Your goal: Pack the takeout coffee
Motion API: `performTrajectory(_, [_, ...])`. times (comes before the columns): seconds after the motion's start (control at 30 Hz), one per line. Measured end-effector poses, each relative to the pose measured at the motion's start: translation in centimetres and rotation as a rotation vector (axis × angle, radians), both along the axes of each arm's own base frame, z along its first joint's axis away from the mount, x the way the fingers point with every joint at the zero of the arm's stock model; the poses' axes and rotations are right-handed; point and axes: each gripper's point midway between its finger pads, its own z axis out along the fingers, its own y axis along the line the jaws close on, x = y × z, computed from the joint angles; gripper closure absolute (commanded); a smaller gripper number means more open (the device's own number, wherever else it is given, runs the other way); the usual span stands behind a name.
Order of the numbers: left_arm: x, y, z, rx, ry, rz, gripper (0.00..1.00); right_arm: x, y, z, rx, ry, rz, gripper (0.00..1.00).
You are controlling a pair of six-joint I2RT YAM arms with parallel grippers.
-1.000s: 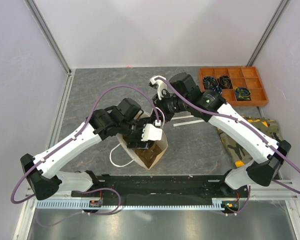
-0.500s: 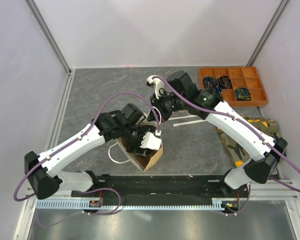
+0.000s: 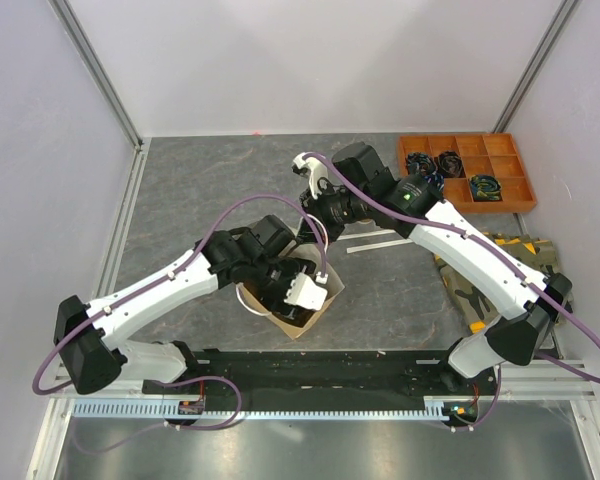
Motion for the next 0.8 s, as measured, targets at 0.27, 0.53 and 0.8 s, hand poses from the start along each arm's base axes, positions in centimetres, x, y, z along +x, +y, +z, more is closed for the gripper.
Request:
performTrajectory(0.27, [0.1, -0.7, -0.6, 0.020, -0.016, -0.022, 0.74, -0.1, -0.3, -0.4, -0.018, 0.008, 0.001, 1.00])
performTrajectory(0.53, [-0.3, -0.4, -0.3, 0.098, 0.003, -0.048, 0.75, 0.0, -0.2, -0.2, -0.011, -0.005, 0.011, 1.00])
performTrajectory(0.8, [-0.8, -1.1, -1.3, 0.130, 0.048, -0.089, 0.75, 0.4, -0.4, -0.3, -0.017, -0.015, 0.000, 1.00])
